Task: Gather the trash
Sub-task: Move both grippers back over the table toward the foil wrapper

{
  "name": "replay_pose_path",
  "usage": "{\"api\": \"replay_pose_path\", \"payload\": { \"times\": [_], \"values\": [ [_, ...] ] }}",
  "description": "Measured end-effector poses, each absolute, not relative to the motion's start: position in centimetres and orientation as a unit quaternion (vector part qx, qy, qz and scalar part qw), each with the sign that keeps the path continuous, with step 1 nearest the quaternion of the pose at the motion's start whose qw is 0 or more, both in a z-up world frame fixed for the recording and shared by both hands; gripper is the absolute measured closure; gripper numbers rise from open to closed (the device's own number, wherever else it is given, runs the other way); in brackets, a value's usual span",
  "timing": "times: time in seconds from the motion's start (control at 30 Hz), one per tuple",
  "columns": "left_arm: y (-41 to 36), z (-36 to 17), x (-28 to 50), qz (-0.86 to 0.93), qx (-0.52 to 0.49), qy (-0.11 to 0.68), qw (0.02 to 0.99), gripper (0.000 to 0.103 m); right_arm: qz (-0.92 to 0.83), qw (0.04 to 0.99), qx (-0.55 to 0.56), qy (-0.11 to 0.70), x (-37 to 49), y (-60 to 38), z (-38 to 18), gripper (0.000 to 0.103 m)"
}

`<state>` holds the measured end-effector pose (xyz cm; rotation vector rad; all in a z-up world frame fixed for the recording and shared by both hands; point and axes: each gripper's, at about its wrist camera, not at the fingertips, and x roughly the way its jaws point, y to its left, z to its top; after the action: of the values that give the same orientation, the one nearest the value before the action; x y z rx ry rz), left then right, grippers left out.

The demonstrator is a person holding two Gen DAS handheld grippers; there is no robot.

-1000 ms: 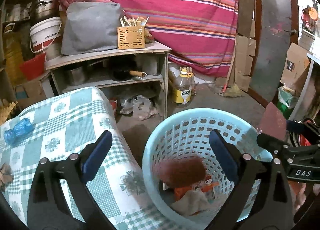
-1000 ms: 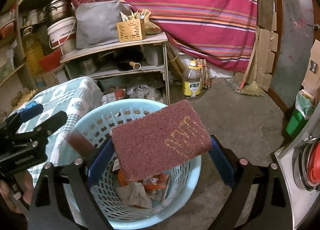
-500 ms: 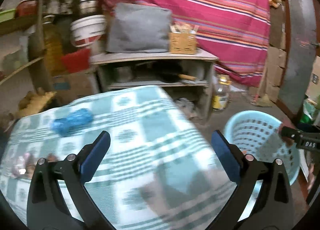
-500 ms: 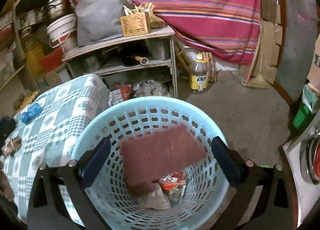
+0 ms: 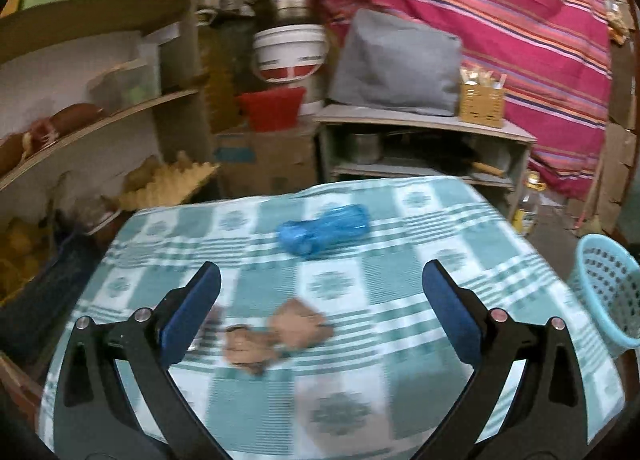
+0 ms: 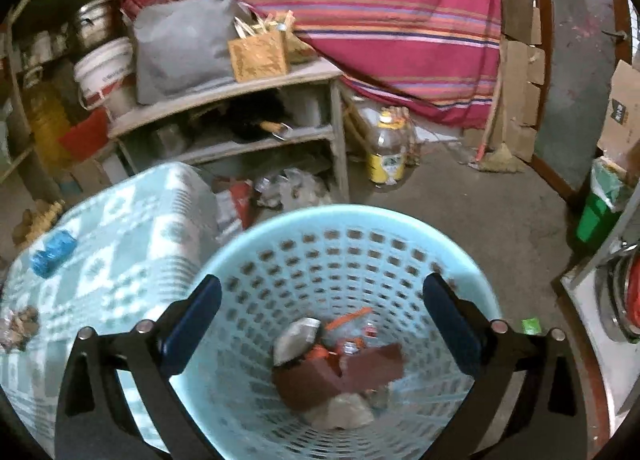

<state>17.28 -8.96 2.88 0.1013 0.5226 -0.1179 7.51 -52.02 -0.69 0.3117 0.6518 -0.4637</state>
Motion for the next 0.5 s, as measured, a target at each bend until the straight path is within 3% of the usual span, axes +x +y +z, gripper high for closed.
{"api": "replay_pose_path", "payload": {
  "times": [0.5],
  "values": [
    [1.9, 0.6, 19.5, -0.003, 0.034, 0.293, 0.955, 0.006, -0.151, 0.925, 0.075, 0.341, 13.9, -40.4, -1.1, 0.005]
  ]
}}
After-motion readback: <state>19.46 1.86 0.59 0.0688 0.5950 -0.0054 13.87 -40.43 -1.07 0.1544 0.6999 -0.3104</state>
